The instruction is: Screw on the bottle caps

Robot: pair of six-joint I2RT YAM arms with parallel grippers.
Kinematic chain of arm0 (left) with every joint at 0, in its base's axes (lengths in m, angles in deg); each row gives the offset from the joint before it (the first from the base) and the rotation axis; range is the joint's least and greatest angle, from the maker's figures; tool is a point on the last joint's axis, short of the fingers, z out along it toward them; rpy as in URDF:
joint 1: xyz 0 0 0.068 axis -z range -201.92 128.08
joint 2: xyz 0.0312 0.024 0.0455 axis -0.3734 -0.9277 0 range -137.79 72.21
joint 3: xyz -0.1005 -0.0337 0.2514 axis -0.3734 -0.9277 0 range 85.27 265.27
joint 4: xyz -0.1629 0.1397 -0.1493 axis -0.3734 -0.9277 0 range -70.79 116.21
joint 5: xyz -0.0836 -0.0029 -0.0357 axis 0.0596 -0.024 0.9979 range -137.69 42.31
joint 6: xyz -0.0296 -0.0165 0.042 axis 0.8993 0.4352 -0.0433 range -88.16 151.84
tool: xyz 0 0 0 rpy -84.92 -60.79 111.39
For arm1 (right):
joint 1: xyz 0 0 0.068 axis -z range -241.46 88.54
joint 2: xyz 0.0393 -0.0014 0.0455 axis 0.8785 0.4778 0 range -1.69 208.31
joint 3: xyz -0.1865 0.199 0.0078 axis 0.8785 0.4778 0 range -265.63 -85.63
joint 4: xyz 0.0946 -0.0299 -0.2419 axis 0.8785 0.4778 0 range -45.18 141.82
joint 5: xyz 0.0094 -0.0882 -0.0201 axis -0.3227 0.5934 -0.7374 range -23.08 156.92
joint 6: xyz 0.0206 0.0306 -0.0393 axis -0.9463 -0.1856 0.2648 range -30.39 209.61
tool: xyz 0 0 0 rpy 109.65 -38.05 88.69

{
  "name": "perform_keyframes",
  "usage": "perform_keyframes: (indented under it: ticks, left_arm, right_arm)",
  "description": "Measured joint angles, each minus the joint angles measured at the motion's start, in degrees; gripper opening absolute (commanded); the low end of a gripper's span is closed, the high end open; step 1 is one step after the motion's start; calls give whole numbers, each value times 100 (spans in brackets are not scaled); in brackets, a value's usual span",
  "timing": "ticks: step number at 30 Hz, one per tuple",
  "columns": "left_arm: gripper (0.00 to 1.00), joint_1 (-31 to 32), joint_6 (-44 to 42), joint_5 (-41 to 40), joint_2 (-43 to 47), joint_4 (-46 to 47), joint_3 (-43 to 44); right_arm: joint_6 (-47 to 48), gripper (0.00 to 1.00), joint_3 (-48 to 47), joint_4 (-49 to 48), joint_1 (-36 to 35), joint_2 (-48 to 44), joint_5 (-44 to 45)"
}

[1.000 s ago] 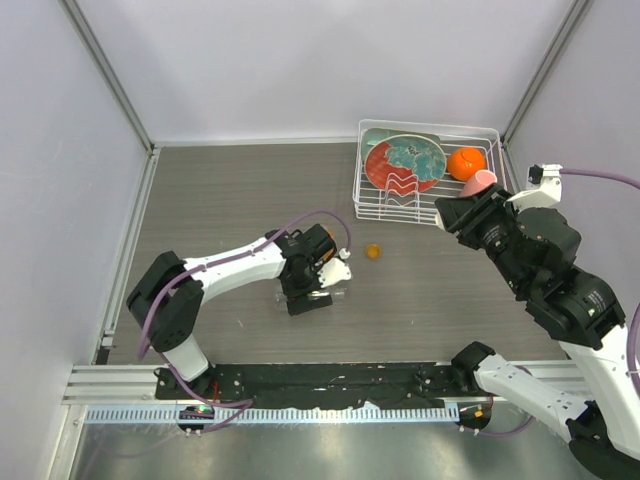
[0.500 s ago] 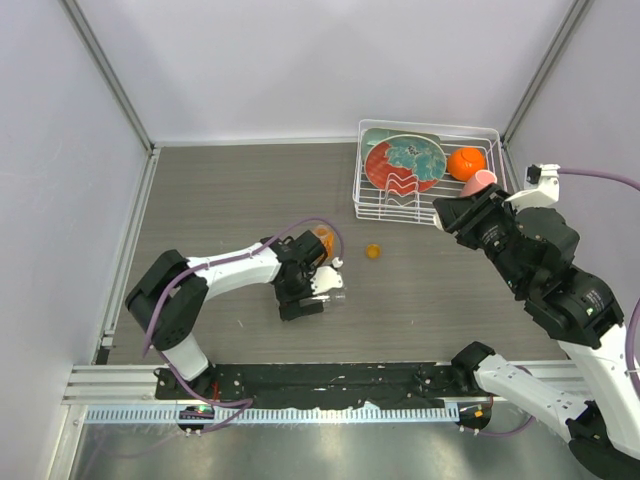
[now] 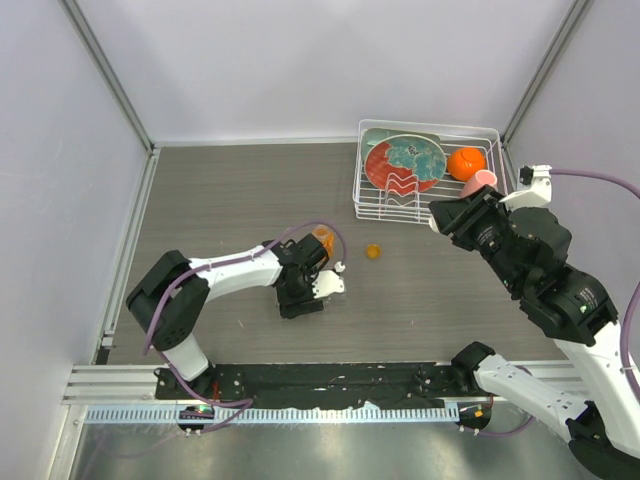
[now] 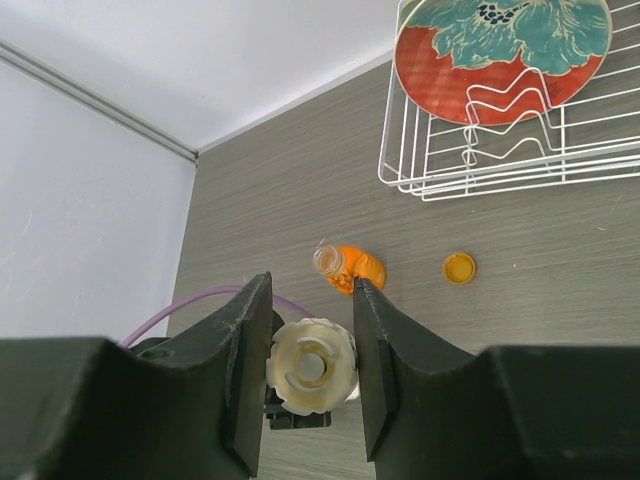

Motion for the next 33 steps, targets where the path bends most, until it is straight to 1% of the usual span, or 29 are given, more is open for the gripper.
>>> perform_keyframes:
  ticks: [5, 7, 9, 10, 12, 14, 17, 19, 20, 21, 22, 23, 25, 28, 30, 31, 32, 33]
  left_arm:
    - [49, 118, 22, -114, 42, -44, 4]
    - [48, 229, 42, -264, 94, -282, 94]
    - [39, 345, 96, -326, 229, -605, 282]
    - [34, 396, 149, -348, 328, -857, 483]
    - [34, 466, 240, -374, 603, -1257, 1021]
    - [31, 498, 374, -428, 927, -1563, 1668]
    - [27, 490, 638, -503, 1615, -1930, 2820]
    - [28, 474, 813, -387, 2133, -2072, 3515]
    - [25, 466, 951, -306, 2396, -2081, 3762]
    - [16, 463, 1115, -190, 2669, -2028, 3884]
    - [1, 463, 1259, -76, 2898, -1945, 3869]
    - [0, 461, 1436, 122, 3217, -1794, 3620]
    - [0, 463, 1768, 627, 4035, -1259, 2693]
    - [2, 470, 2446, 1191, 5115, -146, 780]
    - [0, 487, 3058, 1292, 5735, 909, -605]
    - [0, 490, 3268, 1303, 5840, 1123, -1008]
    - [10, 487, 3442, 1311, 5860, 1228, -1180]
    - [22, 487, 3637, 1294, 5810, 1416, -1268]
  right_arm:
    - [7, 11, 28, -13, 0, 11, -2]
    - [13, 11, 28, -33, 0, 44, -9]
    - [50, 11, 2, -33, 0, 118, -52]
    - [105, 11, -74, -7, 0, 212, -87]
    - [201, 10, -295, 28, 0, 428, -203]
    - [330, 11, -640, 63, 0, 699, -341]
    - [601, 9, -1333, 125, 0, 1196, -640]
    - [778, 8, -1694, 146, 0, 1517, -866]
    - [863, 8, -1832, 142, 0, 1652, -979]
    - [942, 8, -1954, 162, 0, 1773, -1082]
    - [1027, 8, -2076, 184, 0, 1880, -1193]
    - [1097, 8, -2192, 199, 0, 1976, -1287]
    - [1224, 8, -2470, 293, 0, 2157, -1475]
    - [1399, 8, -2981, 411, 0, 2415, -1762]
    - [1515, 7, -3287, 455, 0, 2538, -1980]
    - [1565, 6, -3416, 476, 0, 2588, -2103]
    - [1615, 6, -3491, 479, 0, 2612, -2216]
    - [1657, 5, -3523, 479, 0, 2618, -2306]
